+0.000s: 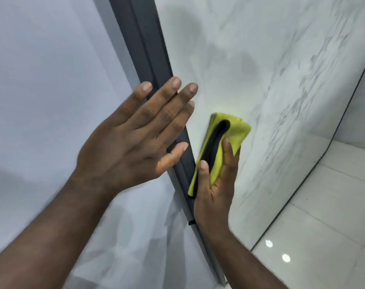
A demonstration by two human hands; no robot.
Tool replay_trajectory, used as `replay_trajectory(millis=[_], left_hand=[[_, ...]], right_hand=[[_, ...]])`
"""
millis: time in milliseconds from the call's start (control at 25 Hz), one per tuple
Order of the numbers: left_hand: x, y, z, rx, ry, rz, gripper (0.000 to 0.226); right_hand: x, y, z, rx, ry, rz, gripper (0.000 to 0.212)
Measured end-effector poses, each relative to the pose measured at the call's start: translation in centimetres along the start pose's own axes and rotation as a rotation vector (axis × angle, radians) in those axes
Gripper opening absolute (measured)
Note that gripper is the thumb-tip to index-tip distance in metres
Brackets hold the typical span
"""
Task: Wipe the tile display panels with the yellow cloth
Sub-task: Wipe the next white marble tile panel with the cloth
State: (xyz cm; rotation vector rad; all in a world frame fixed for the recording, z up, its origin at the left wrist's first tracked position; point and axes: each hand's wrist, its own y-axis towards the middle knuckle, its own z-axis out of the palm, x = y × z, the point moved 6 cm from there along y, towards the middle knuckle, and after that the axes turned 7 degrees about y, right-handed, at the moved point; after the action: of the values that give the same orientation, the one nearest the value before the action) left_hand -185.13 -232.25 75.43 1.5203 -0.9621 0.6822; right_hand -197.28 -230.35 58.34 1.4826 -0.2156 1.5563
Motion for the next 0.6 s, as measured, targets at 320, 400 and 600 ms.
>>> replay_trajectory(millis=[320, 400, 600], left_hand=[[-3.0, -0.5, 1.3, 0.058, 0.059, 0.042, 0.077], [-2.8, -0.5, 1.2, 0.057, 0.065, 0.033, 0.077], [-2.8, -0.2, 0.8, 0.062, 0.042, 0.031, 0.080]], right_hand=[[-3.1, -2.4, -1.5, -0.040, 0.061, 0.151, 0.060], [-3.5, -1.5, -1.5, -0.092, 0.139, 0.341, 0.061], [-2.6, 2.2, -1.9, -0.087, 0.014, 0.181, 0.061]])
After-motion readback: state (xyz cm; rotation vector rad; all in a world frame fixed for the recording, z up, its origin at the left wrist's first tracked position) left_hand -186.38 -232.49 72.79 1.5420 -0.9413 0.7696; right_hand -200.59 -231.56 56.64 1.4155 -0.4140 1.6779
